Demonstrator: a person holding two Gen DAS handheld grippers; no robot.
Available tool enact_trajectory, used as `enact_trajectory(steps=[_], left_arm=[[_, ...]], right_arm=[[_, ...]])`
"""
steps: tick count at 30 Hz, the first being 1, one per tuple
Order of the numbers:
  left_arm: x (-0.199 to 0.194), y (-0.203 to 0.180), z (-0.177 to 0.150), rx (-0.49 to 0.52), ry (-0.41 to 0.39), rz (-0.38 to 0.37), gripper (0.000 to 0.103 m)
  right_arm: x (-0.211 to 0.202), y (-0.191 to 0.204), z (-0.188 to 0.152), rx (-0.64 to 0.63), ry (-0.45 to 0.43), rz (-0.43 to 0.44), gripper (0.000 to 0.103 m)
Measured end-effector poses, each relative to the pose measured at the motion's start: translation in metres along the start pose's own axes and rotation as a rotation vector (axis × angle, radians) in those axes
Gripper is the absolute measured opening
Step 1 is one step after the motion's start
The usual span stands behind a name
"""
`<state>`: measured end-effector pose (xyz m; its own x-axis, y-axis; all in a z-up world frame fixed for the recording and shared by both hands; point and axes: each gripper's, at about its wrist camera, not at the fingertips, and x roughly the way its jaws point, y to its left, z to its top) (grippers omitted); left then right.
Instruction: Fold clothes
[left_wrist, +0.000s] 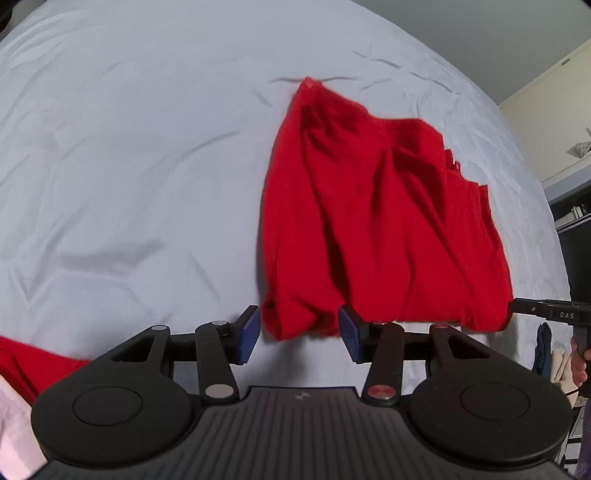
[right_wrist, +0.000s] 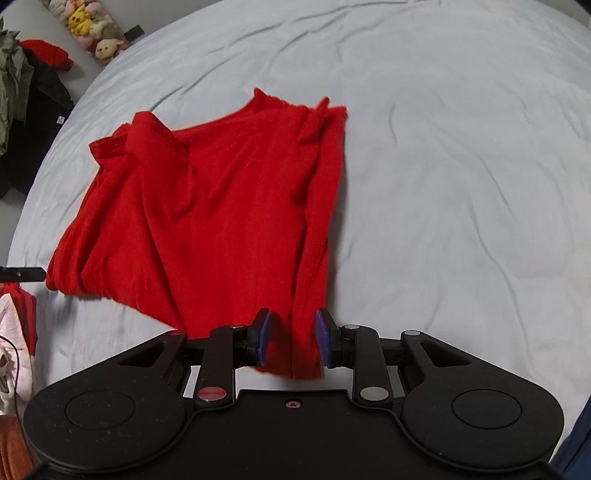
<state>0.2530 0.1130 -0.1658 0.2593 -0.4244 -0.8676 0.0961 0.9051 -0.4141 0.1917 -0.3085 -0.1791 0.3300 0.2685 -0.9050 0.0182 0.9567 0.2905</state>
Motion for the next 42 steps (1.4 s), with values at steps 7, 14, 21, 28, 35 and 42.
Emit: enact_trajectory(steps=[7, 14, 21, 28, 35, 42], left_arm=[[0.016, -0.007, -0.008, -0.009, -0.024, -0.013, 0.021], [0.007, -0.009, -0.004, 0.041, -0.053, 0.084, 0.004], [-0.019, 0.005, 0.003, 0.058, -0.075, 0.161, 0.004], [-0.026, 0.019, 0.003, 0.019, -0.080, 0.200, 0.005], [-0.034, 0.024, 0.003, -0.022, -0.066, 0.209, 0.015], [-0.035, -0.013, -0.014, 0.063, -0.086, 0.019, 0.021]], right_arm=[[0.011, 0.001, -0.010, 0.031, 0.018, 0.028, 0.025], [0.013, 0.002, -0.010, 0.021, 0.002, -0.091, 0.004], [-0.009, 0.001, 0.004, -0.032, -0.052, -0.191, 0.003], [-0.008, -0.024, -0.001, 0.018, -0.028, -0.256, 0.001], [-0.011, -0.035, -0.010, 0.052, -0.006, -0.176, 0.008], [0.000, -0.027, -0.009, 0.077, 0.015, -0.109, 0.021]])
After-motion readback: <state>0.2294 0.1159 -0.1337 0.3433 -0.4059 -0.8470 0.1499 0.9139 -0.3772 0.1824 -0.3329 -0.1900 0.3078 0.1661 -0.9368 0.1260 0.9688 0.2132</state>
